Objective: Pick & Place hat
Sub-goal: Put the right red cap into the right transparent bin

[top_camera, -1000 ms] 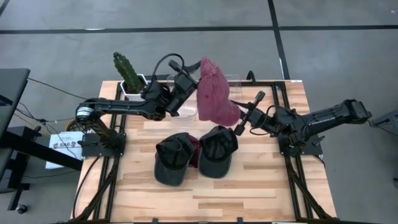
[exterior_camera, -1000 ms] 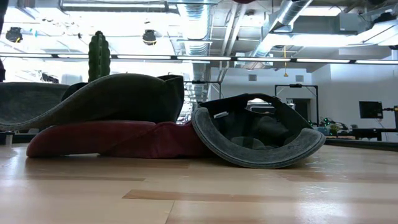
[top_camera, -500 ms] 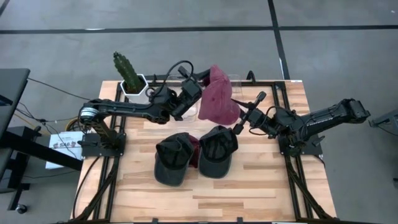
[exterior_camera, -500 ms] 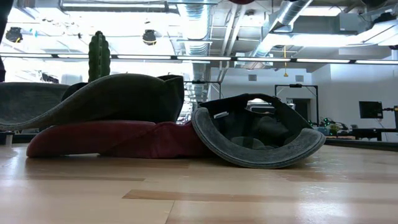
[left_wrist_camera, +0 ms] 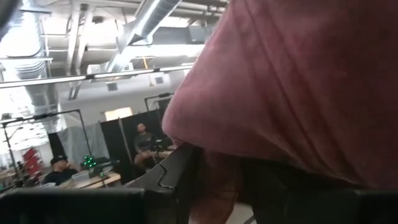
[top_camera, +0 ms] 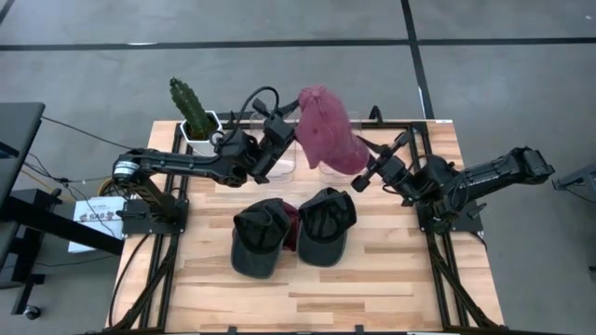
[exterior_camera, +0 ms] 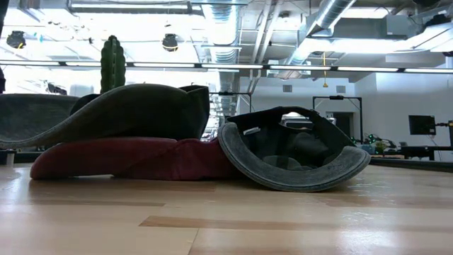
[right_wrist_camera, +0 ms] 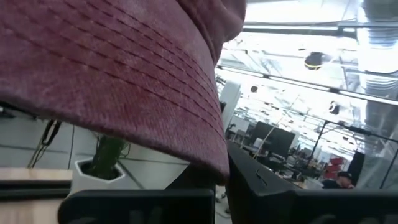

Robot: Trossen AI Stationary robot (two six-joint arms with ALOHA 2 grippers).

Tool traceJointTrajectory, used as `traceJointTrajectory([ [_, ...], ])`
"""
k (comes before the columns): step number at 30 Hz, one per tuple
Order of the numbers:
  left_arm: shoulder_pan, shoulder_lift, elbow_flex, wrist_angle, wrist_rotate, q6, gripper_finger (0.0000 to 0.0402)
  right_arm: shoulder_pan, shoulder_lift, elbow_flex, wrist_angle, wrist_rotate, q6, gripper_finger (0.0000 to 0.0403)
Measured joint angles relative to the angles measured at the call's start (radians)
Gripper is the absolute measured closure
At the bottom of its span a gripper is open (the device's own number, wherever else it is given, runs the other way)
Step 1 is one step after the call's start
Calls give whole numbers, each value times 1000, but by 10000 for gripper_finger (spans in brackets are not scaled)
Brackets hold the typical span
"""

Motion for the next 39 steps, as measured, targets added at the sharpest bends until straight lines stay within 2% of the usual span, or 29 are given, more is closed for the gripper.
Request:
traceJointTrajectory([
  [6,0,0,-1,-33,-41,5,279,0,-1,0,68,7,-52,402],
  [16,0,0,-2,-33,-224,178,279,0,-2,2,139,41,-143,402],
  [22,0,-39,-3,-33,-274,257,279,0,-2,2,139,59,-158,402],
  [27,0,-135,-3,-28,-299,239,279,8,-2,2,133,84,-183,402],
  [32,0,-204,-2,-29,-299,137,279,28,-1,2,124,77,-180,402],
  [39,-10,-149,-2,-52,-261,71,279,46,0,2,120,52,-174,402],
])
